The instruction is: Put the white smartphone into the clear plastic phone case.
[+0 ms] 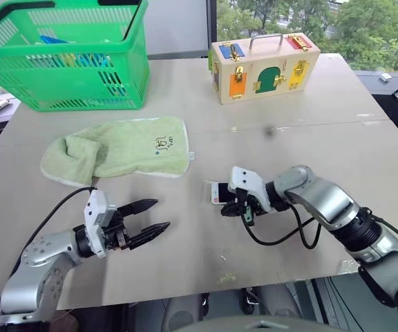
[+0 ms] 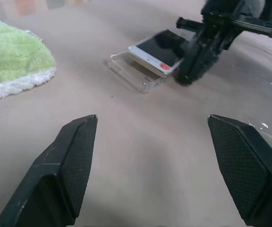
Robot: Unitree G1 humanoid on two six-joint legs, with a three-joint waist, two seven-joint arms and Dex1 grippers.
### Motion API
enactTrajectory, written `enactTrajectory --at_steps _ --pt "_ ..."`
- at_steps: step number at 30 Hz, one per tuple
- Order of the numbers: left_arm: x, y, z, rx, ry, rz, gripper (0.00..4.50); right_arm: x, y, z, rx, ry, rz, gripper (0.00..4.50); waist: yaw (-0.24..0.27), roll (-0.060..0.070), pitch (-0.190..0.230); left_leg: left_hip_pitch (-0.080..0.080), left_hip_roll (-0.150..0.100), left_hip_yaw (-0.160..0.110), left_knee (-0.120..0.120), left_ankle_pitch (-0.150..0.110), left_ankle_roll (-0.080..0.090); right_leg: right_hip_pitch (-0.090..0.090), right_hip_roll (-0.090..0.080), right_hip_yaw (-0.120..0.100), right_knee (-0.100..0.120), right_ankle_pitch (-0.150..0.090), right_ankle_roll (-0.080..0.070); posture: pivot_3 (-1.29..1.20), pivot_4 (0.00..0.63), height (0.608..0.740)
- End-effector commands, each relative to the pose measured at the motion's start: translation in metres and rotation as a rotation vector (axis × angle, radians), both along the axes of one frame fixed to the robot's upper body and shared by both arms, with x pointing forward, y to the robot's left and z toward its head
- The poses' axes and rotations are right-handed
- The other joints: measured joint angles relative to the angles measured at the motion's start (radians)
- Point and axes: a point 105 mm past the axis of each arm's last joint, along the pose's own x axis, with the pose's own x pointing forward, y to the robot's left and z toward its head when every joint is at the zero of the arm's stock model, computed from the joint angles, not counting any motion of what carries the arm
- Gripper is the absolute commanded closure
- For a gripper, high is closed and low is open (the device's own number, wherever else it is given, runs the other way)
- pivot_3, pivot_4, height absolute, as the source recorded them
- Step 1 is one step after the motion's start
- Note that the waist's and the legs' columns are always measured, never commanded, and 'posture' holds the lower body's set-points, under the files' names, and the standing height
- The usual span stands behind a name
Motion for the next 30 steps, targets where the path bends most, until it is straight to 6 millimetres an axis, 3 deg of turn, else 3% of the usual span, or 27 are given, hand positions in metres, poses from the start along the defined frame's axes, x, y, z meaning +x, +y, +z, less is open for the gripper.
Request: enactTrajectory --at_steps 1,4,7,9,12,15,18,25,30 --pt "-0.002 0.002 0.004 0.006 -0.028 -0.01 0.65 0.002 0.006 0.012 0.039 -0.035 0.005 4.48 0.0 0.0 0.0 0.0 0.0 0.0 0.0 0.0 0.0 0.0 0.0 0.0 0.0 0.0 0.0 0.0 0.15 0.74" --pt "-0.004 0.004 0.002 0.006 -0.024 -0.01 0.65 -0.003 0.009 0.016 0.068 -0.016 0.032 4.48 0.0 0.0 0.0 0.0 0.0 -0.001 0.0 0.0 0.0 0.0 0.0 -0.001 0.0 0.0 0.0 0.0 0.15 0.74" --pt "-0.004 0.004 0.0 0.005 -0.024 -0.011 0.65 -0.012 0.017 0.036 0.196 0.039 0.07 4.48 0.0 0.0 0.0 0.0 0.0 -0.001 0.0 0.0 0.0 0.0 0.0 -0.001 0.0 0.0 0.0 0.0 0.15 0.74" --pt "-0.002 0.0 0.005 0.0 -0.033 -0.014 0.65 -0.009 0.02 0.052 0.285 0.046 0.044 4.48 -0.001 0.0 0.0 0.0 0.0 -0.001 0.0 0.0 0.0 0.0 0.0 -0.001 0.0 0.0 -0.001 0.0 0.15 0.74" --pt "0.0 -0.004 0.01 -0.006 -0.042 -0.017 0.65 0.002 0.019 0.061 0.322 0.021 -0.016 4.48 0.001 0.0 0.0 0.0 0.0 -0.002 0.001 0.0 0.0 0.001 0.0 -0.002 0.0 0.001 -0.001 0.0 0.15 0.74" --pt "0.001 -0.006 0.014 -0.007 -0.048 -0.016 0.65 0.019 0.013 0.05 0.255 -0.045 -0.098 4.48 0.002 0.0 0.0 0.0 0.0 -0.002 0.001 0.0 0.0 0.001 -0.001 -0.002 0.0 0.0 -0.001 0.0 0.15 0.74" --pt "0.002 -0.007 0.015 -0.007 -0.049 -0.015 0.65 0.028 0.008 0.026 0.119 -0.101 -0.108 4.48 0.0 0.0 0.0 0.0 0.0 -0.001 0.001 0.0 0.0 0.001 -0.001 -0.002 0.0 0.0 -0.001 0.0 0.15 0.74" --pt "0.002 -0.011 0.02 -0.007 -0.054 -0.014 0.65 0.027 0.001 -0.023 -0.067 -0.039 -0.101 4.48 -0.003 0.0 -0.001 0.003 0.001 -0.002 0.001 0.0 0.0 0.003 0.002 -0.002 0.001 0.0 0.0 0.0 0.15 0.74" --pt "0.002 -0.013 0.024 -0.007 -0.059 -0.009 0.65 0.02 -0.001 -0.044 -0.121 0.039 -0.094 4.48 -0.003 0.0 -0.003 0.017 0.001 -0.002 0.0 -0.001 -0.001 0.015 0.0 -0.002 0.0 -0.003 -0.004 0.0 0.15 0.74"
